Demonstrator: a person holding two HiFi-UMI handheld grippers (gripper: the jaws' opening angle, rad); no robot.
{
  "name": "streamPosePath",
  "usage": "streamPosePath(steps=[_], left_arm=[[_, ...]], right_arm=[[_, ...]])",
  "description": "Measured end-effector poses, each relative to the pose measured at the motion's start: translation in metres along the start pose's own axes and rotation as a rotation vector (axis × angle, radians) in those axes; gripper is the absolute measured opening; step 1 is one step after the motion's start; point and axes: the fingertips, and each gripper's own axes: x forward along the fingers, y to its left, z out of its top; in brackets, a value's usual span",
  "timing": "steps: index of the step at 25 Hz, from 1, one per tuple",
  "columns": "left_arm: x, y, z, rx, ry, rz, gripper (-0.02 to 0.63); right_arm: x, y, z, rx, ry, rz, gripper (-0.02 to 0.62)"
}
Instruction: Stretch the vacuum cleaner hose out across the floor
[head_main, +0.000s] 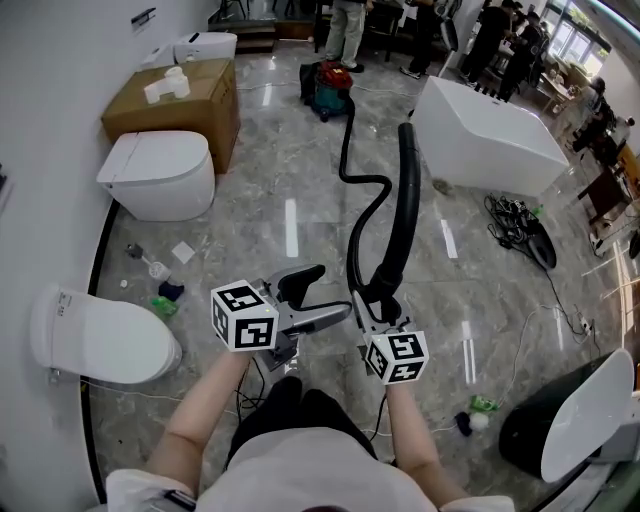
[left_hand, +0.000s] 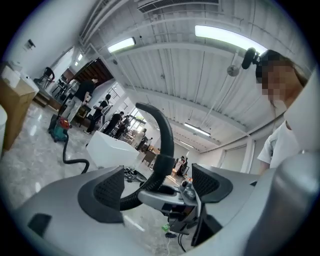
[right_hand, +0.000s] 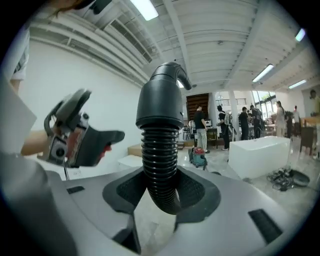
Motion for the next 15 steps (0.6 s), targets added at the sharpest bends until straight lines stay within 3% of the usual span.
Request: streamPosePath(steps=[8, 11, 15], left_arm=[[-0.004, 0.019, -0.037, -0.086, 0.044, 0.036, 0.408], [-0.005, 0.022, -0.042, -0.078, 0.062, 0.048, 0.408], [-0.007, 0.025, -0.044, -0.070, 0.074, 0.060, 0.408]], right_arm=[[-0.014, -0.025, 0.017, 0.559, -0.192, 0.047, 0.184], [-0.019, -0.031, 0.016, 0.659, -0.234, 0.050, 0.184], [-0.025, -0.035, 0.017, 0.701, -0.269, 0.055, 0.184]])
